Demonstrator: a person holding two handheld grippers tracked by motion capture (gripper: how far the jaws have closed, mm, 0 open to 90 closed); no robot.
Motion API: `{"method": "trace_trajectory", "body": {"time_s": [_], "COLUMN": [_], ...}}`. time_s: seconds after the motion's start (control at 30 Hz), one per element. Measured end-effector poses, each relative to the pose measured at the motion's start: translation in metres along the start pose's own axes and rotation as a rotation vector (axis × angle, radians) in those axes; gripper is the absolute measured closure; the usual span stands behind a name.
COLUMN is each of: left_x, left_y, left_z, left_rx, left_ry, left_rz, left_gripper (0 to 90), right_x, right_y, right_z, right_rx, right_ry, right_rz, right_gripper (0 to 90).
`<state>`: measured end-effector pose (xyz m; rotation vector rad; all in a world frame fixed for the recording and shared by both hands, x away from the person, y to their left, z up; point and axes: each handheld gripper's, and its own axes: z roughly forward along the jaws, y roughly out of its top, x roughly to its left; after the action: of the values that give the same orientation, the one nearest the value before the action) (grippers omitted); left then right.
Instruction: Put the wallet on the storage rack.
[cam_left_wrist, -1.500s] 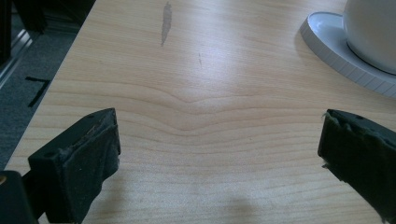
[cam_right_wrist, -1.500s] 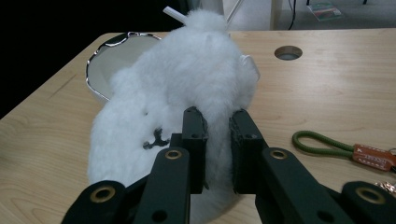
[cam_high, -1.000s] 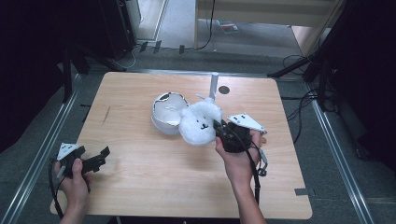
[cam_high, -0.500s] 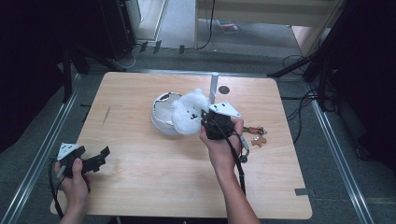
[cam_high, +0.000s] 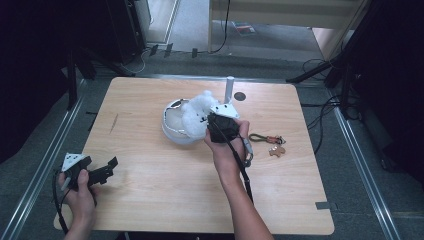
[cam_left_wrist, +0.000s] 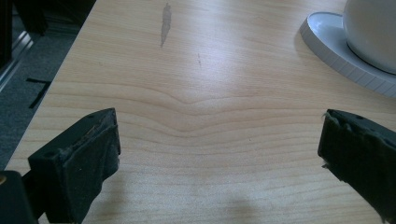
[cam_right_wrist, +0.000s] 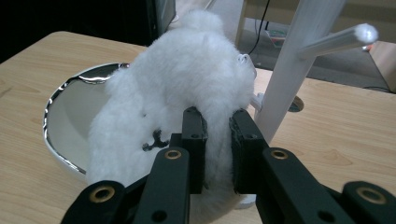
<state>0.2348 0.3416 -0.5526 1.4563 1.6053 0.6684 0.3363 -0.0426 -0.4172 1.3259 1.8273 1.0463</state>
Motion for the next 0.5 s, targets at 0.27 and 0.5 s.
{"method": "trace_trajectory", "body": {"time_s": [0.27, 0.5], "left_x": [0.000, 0.000], "left_y": [0.000, 0.000], "left_z": [0.000, 0.000], "left_rx": [-0.003, -0.003], "left_ry": [0.000, -0.001], "left_rz": [-0.006, -0.004], "left_gripper": [0.0, 0.0], "right_x": [0.011, 0.021], "right_y": [0.007, 0.010], "right_z": [0.011, 0.019], "right_rx": [0.016, 0.024], "right_ry": [-0.041, -0.067], "right_rz": [-0.005, -0.023], "right_gripper": [79.5, 79.5]}}
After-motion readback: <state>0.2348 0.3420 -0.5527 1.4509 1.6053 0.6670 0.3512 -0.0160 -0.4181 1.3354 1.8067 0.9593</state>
